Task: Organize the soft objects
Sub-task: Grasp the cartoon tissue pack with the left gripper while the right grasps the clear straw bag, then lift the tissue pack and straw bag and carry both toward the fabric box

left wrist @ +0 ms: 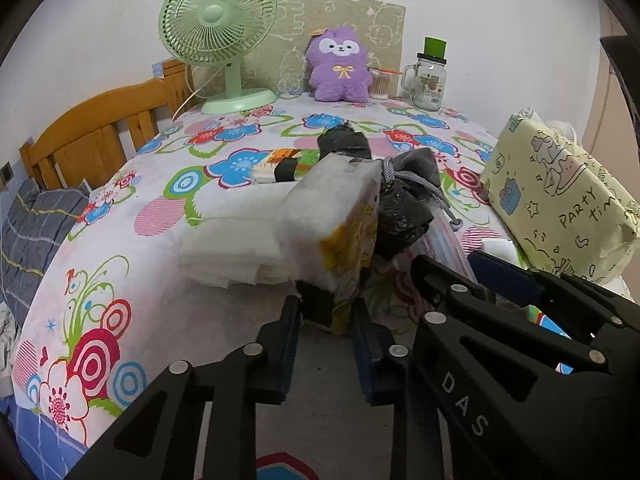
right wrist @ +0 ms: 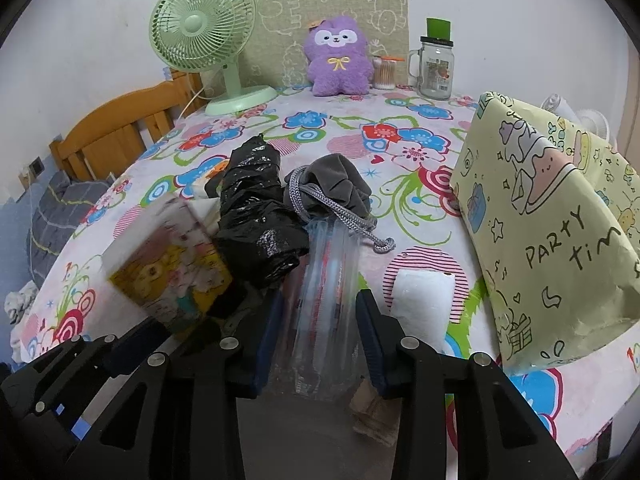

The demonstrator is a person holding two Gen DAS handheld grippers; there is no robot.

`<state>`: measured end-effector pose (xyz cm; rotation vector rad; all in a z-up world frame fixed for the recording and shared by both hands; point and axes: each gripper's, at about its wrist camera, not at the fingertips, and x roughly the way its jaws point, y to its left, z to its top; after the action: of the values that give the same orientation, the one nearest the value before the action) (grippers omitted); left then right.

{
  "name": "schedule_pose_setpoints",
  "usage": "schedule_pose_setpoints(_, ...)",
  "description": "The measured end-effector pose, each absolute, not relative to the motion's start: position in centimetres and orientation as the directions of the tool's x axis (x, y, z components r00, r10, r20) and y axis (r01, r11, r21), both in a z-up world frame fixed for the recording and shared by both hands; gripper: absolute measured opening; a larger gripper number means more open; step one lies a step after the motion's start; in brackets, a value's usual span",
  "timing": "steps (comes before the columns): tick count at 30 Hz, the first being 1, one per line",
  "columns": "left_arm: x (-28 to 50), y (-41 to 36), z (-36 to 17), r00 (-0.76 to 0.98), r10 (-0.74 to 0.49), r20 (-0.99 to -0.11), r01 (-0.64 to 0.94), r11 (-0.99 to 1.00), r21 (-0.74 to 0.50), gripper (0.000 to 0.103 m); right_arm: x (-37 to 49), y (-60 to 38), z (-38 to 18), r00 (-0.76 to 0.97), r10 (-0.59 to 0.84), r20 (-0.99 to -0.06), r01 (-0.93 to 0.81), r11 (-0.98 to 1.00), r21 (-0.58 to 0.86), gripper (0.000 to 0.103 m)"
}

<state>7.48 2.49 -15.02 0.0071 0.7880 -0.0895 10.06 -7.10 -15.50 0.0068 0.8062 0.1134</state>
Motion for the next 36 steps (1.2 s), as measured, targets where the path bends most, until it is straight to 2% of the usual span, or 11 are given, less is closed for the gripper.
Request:
schedule_pose_setpoints(9,6.8,1.9,-13.6,0.725,-0.092,-0.683,0.099,0.995,-0.029,0.021,9.1,-7.8,-14.3,0.708,0.114,-0.697,-0.096,0.993,0.065,0.041)
schedule_pose_setpoints(12,6.5,1.6,-12.7,0.736,-0.091,-0.671,0.102,0.995,-0.023,0.021,8.8,-8.1,-13.5,0.721,0.115,-0.683,-0.095,0.993,0.067,0.03)
schedule_pose_setpoints(17,6.2,1.4,-11.6,0.746,-0.1,-0.659,0.106,0.994,-0.031,0.021,8.6,-8.3,-12.0,0.733,0.124,-0.669,-0.103,0.992,0.072,0.024)
schedule_pose_setpoints(36,5.1,1.1,-7.2,0.794,-0.101,-0.6,0.111,0.994,-0.021,0.021,7.3,-8.7,-7.5,0.781,0.146,-0.608,-0.121,0.989,0.082,0.02)
